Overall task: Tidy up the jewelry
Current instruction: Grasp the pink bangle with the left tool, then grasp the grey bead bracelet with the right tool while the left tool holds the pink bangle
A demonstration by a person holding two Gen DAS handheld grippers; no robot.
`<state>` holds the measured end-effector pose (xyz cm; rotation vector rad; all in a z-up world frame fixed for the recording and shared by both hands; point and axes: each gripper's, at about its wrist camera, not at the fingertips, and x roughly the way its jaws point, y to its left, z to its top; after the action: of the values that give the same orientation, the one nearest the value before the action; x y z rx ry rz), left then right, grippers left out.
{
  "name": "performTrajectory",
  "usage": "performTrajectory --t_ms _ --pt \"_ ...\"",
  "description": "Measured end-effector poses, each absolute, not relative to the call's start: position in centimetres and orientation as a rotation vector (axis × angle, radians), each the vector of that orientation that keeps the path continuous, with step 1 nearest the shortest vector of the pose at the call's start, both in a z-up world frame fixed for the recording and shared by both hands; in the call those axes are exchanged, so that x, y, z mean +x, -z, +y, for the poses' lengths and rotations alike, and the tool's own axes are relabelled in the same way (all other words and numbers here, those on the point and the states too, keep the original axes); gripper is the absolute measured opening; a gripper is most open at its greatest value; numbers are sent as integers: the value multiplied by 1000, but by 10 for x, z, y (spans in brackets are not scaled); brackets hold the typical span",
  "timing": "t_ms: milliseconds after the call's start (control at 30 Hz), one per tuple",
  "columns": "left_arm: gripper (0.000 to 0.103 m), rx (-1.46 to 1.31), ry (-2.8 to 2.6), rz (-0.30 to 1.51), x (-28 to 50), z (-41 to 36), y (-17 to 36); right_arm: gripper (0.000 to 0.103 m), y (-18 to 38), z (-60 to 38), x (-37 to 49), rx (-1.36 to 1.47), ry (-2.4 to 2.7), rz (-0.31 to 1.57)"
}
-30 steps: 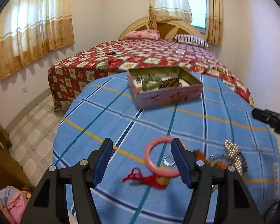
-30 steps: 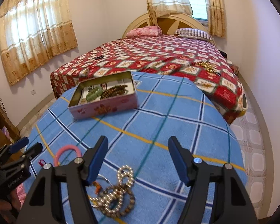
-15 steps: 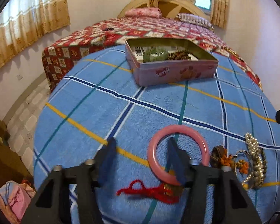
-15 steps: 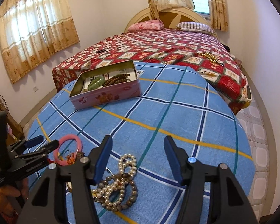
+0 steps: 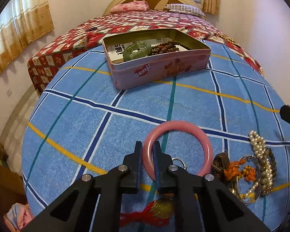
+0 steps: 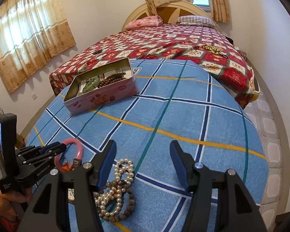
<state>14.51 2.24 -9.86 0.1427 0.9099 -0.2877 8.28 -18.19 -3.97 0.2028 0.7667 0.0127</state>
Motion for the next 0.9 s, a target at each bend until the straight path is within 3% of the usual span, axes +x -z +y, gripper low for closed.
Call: performTrajectory --t_ms 400,533,900 --pt "10 -51 335 752 134 40 51 60 40 -204 78 257 29 760" --pt "10 -75 362 709 128 40 37 45 47 -206 76 267 -3 798" --pt "10 -76 401 683 120 35 23 44 68 -175 69 231 -154 904"
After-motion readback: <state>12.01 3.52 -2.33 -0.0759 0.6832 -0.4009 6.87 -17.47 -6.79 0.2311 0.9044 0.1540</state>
